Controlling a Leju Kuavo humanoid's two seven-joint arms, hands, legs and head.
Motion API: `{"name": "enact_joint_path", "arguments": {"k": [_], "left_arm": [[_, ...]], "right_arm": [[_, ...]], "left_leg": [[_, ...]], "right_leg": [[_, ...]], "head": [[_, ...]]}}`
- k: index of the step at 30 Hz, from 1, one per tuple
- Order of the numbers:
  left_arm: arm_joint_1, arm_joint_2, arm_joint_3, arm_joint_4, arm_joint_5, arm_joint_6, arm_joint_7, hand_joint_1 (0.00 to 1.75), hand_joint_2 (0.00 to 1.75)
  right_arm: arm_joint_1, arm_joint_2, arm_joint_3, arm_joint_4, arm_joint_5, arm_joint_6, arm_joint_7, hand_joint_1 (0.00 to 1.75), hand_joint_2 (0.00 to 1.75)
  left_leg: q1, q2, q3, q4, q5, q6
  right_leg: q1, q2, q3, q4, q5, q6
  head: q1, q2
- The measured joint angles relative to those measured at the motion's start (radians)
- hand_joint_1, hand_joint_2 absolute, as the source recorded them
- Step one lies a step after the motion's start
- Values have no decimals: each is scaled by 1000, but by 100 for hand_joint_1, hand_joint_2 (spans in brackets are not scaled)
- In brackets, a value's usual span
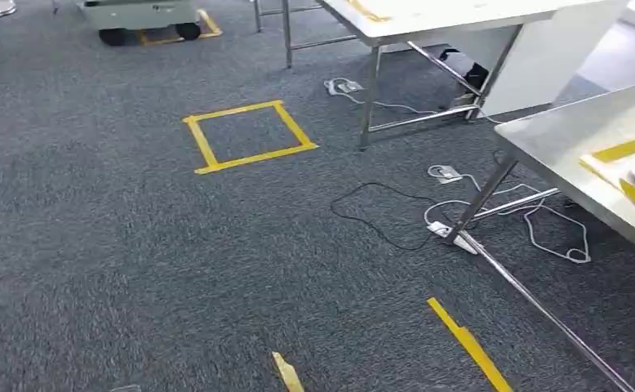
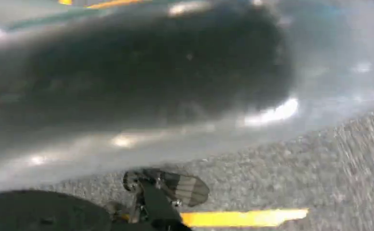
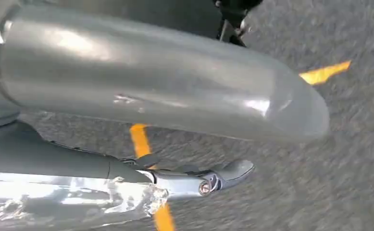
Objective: Take the parts from the cabinet and place them on the table.
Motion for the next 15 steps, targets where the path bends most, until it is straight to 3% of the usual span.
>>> {"name": "enact_joint_path", "arguments": {"k": [2, 3, 4, 6, 7, 8, 10, 12, 13, 14, 15], "left_arm": [[-1, -1, 0, 0, 1, 0, 0, 0, 0], [1, 0, 1, 0, 3, 2, 0, 0, 0], [2, 0, 2, 0, 7, 2, 0, 0, 0], [2, 3, 10, 0, 22, -1, 0, 0, 0], [1, 4, 15, 0, 27, -2, 0, 0, 0], [0, 6, 23, 0, 28, -3, 3, 0, 0], [-1, 11, 27, 0, 29, -3, 7, 0, 0], [6, 14, 31, 0, 30, -2, 9, 0, 0], [7, 17, 34, 0, 30, -2, 10, 0, 0], [7, 17, 34, 0, 30, -2, 11, 0, 0], [3, 18, 34, 0, 30, -2, 11, 0, 0]], "right_arm": [[4, 0, -1, 0, 1, -2, 0, 0, 0], [3, 0, -1, 0, 6, -3, 1, 0, 0], [2, 0, -1, 0, 14, -9, 2, 0, 0], [-1, 2, 0, 0, 30, -23, 3, 0, 0], [-3, 3, 1, 0, 36, -30, 3, 0, 0], [-5, 6, 1, 0, 38, -35, 3, 0, 0], [-11, 10, 2, 0, 41, -42, 2, 0, 0], [-15, 15, 2, 0, 43, -43, 1, 0, 0], [-17, 17, 2, 0, 43, -44, 1, 0, 0], [-18, 18, 2, 0, 43, -44, 0, 0, 0], [-16, 19, 2, 0, 43, -44, 0, 0, 0]], "left_leg": [[-2, -32, -6, 1, 3, 4], [-3, -48, -6, 1, 4, 4], [-3, -63, -5, 2, 5, 3], [-2, -94, -2, 3, 7, 0], [-2, -108, -2, 4, 7, -3], [-8, -119, -6, 7, 8, -10], [-2, -138, -19, 9, 14, -24], [1, -162, -27, 8, 22, -38], [2, -138, -29, 18, 11, -38], [-2, -80, -43, 51, -17, -44], [-1, -50, -75, 120, -60, -51]], "right_leg": [[-1, 13, -81, 167, -64, 3], [-1, 13, -99, 195, -61, 3], [-1, 13, -93, 174, -34, 2], [-5, 25, -27, 20, 65, -1], [-9, 58, 16, -74, 110, -3], [-12, 109, 32, -110, 100, -4], [-12, 95, 41, -124, 98, -10], [-10, 73, 40, -125, 105, -23], [-15, 57, 42, -132, 110, -31], [-13, 45, 43, -133, 110, -35], [-10, 28, 43, -133, 109, -40]], "head": [[1, 0], [0, 0], [1, 0], [1, 0], [1, 0], [2, 0], [0, 0], [0, 0], [1, 0], [-5, 0], [-12, 0]]}}
